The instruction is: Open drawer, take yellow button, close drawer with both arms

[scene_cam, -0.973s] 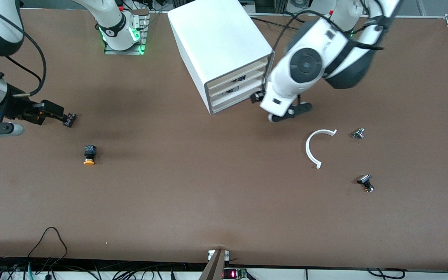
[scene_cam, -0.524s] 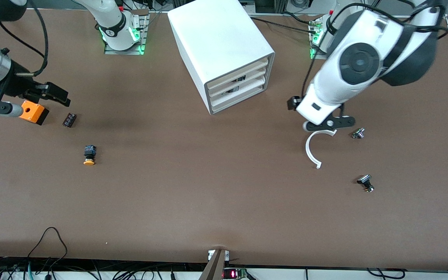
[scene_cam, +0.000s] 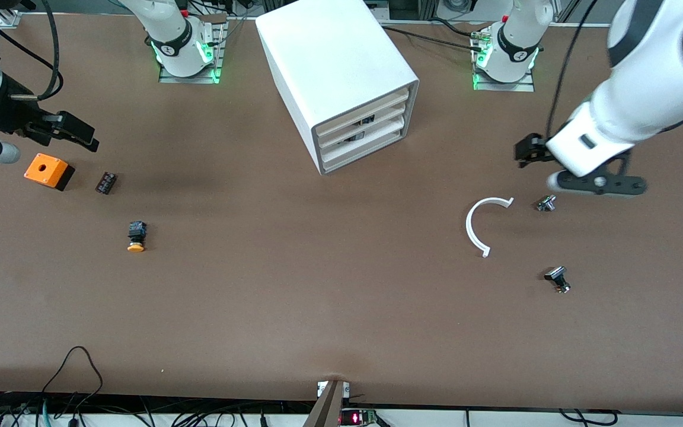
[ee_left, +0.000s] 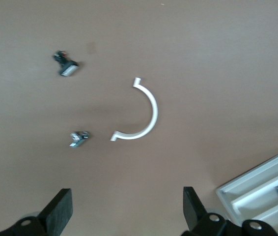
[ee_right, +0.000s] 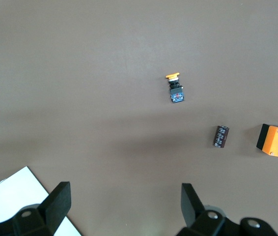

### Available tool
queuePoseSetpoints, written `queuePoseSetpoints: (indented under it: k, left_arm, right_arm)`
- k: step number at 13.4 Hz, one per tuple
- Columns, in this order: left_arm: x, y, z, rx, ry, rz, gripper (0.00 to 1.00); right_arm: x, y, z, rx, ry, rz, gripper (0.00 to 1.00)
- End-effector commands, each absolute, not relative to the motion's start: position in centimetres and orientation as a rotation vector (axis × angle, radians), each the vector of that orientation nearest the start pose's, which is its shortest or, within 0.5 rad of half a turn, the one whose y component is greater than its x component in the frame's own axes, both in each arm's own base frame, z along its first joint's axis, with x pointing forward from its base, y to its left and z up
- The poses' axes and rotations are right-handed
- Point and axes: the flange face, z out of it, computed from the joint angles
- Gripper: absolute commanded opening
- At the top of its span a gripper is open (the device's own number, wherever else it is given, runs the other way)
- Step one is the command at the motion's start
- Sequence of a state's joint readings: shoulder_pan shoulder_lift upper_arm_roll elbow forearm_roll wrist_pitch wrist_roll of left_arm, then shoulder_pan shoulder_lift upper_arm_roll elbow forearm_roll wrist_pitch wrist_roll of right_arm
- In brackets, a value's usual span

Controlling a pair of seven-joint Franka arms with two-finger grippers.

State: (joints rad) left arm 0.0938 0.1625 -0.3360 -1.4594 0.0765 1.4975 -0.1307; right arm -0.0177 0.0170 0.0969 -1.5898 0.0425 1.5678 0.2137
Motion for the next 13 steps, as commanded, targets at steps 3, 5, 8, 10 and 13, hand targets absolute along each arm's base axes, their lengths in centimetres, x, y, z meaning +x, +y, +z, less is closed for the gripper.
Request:
queuePoseSetpoints:
  k: [3, 5, 8, 10, 13]
  left_arm:
    - [55.2, -4.9, 57.6, -3.075, 0.278, -0.057, 0.99]
    - [55.7, -5.2, 58.4, -3.078, 0.258, -0.144, 0.99]
    - [54.6, -3.3, 58.8, -3.107, 0.19, -0.089, 0.99]
    - [54.4, -2.8, 58.6, -3.128, 0.094, -0.027, 0.99]
    - [54.5, -3.4, 58.5, -3.142, 0.105, -0.019, 0.99]
  right_arm:
    - [54.2, 4.5, 60.7, -3.143, 0.155, 0.063, 0.99]
    - [53.2, 4.5, 61.1, -3.166, 0.107, 0.009, 0.99]
    - [52.0, 4.5, 61.1, -3.171, 0.061, -0.022, 0.99]
    - [51.4, 4.7, 61.3, -3.173, 0.054, -0.04, 0.99]
    - [51.4, 4.3, 61.4, -3.172, 0.059, -0.027, 0.99]
